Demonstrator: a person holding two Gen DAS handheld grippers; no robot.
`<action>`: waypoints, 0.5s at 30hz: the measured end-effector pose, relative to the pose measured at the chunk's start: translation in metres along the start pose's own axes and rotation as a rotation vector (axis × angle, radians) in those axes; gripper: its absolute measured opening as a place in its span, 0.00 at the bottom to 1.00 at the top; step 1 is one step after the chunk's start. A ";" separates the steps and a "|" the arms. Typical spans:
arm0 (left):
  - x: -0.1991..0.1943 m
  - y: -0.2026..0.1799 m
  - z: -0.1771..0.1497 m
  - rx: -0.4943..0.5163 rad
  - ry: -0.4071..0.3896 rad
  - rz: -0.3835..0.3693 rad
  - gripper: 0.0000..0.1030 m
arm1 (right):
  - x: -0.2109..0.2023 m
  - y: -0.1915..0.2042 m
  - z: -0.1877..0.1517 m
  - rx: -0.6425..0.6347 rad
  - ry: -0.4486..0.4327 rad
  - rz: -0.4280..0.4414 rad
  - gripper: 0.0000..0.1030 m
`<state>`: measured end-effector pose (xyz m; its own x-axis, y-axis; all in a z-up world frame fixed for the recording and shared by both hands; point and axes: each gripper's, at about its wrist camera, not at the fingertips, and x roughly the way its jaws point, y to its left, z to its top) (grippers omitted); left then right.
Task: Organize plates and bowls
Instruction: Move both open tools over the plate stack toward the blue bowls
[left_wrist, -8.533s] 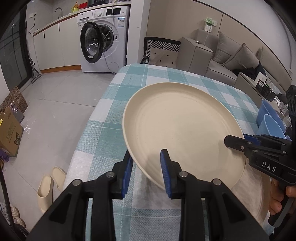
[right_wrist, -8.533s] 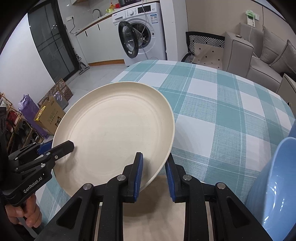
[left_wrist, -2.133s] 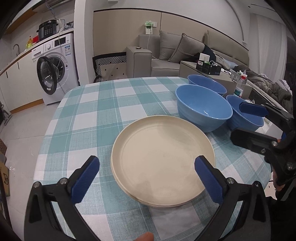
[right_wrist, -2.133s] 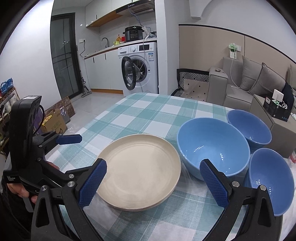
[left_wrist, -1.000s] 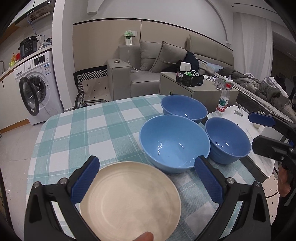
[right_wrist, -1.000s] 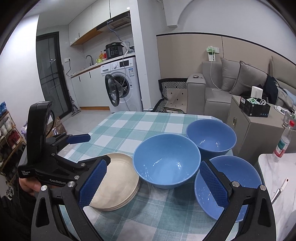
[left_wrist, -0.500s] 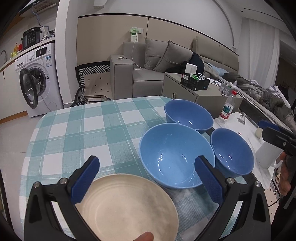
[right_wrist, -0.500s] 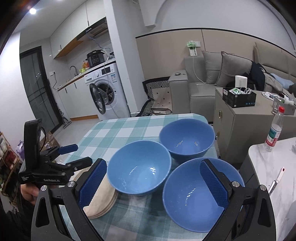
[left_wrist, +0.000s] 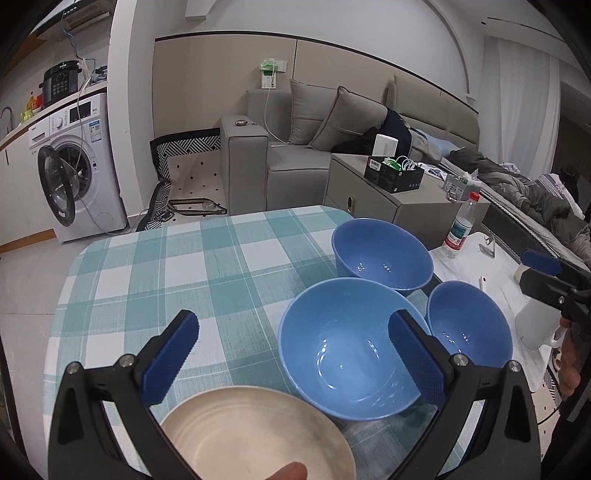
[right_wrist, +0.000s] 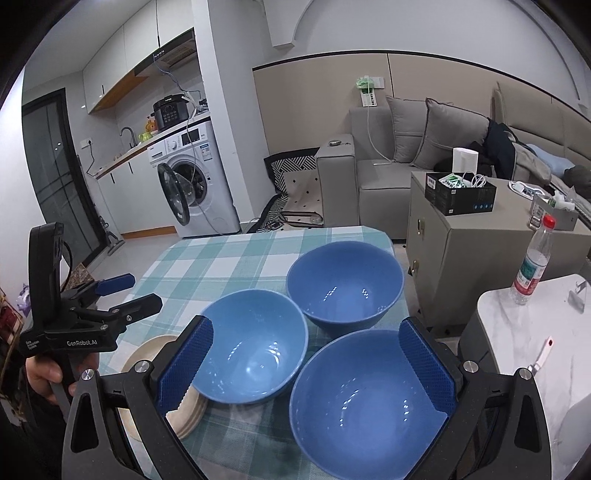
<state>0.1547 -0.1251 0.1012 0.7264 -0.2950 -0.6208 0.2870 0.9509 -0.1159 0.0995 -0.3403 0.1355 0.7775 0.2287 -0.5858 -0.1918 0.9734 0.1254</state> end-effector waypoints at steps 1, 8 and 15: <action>0.002 0.000 0.002 0.001 0.001 -0.001 1.00 | 0.001 -0.002 0.003 -0.001 0.000 -0.004 0.99; 0.017 0.000 0.013 0.000 0.022 0.001 1.00 | 0.008 -0.015 0.014 0.033 0.017 -0.029 0.99; 0.032 -0.002 0.019 -0.008 0.036 0.004 1.00 | 0.019 -0.026 0.019 0.053 0.029 -0.038 0.99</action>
<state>0.1893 -0.1381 0.0969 0.7046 -0.2875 -0.6488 0.2786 0.9529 -0.1197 0.1309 -0.3613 0.1367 0.7656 0.1916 -0.6142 -0.1300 0.9810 0.1439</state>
